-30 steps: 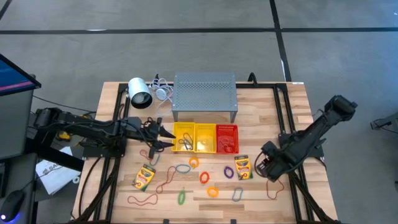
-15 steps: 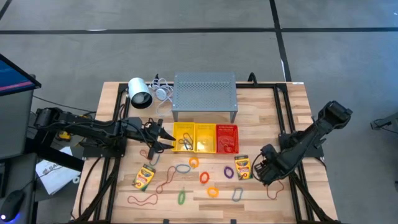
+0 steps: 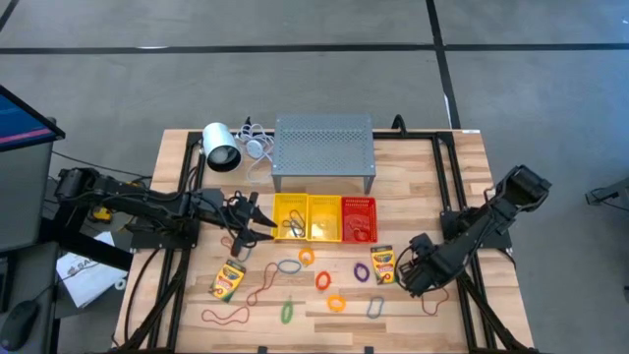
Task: Pick & Place Office Desk Supplies
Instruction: Put the yellow rubber band into the left yellow basket
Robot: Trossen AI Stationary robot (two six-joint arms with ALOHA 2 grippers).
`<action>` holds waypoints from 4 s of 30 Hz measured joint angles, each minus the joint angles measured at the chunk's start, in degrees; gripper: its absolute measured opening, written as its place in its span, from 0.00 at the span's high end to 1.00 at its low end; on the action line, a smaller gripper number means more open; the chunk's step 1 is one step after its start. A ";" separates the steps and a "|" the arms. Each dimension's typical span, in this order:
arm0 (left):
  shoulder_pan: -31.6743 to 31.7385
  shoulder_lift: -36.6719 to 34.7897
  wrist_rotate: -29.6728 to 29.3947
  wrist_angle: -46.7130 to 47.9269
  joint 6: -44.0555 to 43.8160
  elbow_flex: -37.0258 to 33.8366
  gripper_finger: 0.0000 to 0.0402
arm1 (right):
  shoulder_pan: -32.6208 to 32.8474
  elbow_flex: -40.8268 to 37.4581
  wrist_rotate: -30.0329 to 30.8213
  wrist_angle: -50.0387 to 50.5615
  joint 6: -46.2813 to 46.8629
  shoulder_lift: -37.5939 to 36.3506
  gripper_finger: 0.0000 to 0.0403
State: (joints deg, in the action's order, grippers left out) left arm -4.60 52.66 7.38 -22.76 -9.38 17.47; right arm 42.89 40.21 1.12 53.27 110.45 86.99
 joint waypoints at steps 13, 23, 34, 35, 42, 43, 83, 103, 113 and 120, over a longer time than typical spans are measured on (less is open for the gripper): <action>-0.28 0.00 0.00 -0.19 0.02 0.00 0.58 | 0.42 -1.60 -2.07 -4.27 2.35 -0.71 0.59; -0.28 0.00 0.00 -0.20 0.03 0.00 0.58 | 0.48 -1.58 -2.94 -8.85 2.13 -0.72 0.59; -0.28 0.00 -0.02 -0.20 0.03 0.00 0.58 | 0.49 -1.49 -2.97 -10.19 1.84 -0.65 0.68; -0.28 0.00 0.00 -0.20 0.03 0.00 0.58 | 0.50 -1.49 -2.92 -10.23 1.66 -0.65 0.70; -0.28 0.00 0.00 -0.20 0.02 0.00 0.58 | 0.50 -1.45 -2.69 -10.61 1.39 -0.60 0.83; -0.28 0.00 0.00 -0.23 0.01 0.00 0.58 | 0.50 -1.45 -2.64 -10.63 0.99 -0.58 0.85; -0.28 0.00 -0.02 -0.25 0.05 0.00 0.58 | -0.32 9.46 4.16 1.71 -12.63 -0.45 1.00; -0.28 0.00 -0.02 -0.23 0.05 0.00 0.58 | -7.37 22.77 18.14 4.73 -35.38 -0.51 1.00; -0.27 0.00 -0.02 -0.23 0.08 0.00 0.58 | -12.32 29.70 22.95 4.55 -50.83 -0.54 1.00; -0.27 0.00 -0.02 -0.23 0.08 0.00 0.58 | -15.70 33.22 26.05 2.07 -62.48 -0.58 1.00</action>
State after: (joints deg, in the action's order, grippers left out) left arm -4.87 52.66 7.35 -22.98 -9.30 17.47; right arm 27.20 73.43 27.17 55.34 47.97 86.41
